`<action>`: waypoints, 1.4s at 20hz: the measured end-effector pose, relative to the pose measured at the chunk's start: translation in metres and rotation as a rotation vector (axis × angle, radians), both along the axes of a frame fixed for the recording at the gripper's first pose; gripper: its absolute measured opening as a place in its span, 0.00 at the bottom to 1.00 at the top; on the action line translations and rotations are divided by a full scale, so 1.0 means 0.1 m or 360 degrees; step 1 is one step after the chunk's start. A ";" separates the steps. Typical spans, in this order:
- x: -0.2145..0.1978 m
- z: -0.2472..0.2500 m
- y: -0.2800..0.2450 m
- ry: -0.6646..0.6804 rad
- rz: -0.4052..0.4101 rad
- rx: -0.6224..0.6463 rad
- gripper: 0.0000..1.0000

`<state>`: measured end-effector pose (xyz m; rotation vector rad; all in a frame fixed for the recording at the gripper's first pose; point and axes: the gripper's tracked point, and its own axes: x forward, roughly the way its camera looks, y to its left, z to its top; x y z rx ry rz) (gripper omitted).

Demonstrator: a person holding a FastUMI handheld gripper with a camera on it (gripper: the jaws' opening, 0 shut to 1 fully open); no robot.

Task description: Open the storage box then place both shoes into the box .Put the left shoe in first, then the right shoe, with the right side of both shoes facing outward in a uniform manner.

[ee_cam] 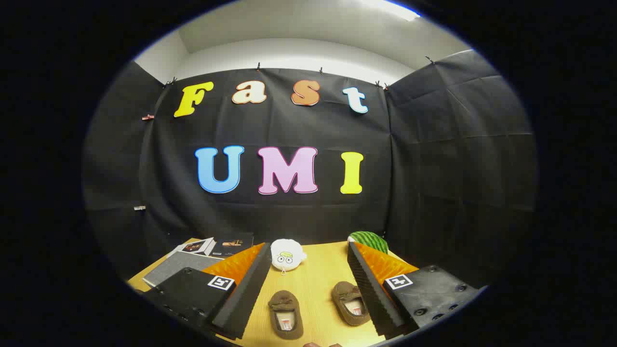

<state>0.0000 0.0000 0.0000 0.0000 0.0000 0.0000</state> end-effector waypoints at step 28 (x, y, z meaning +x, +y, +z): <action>0.36 -0.37 0.63 0.0258 0.0194 0.0123 0.98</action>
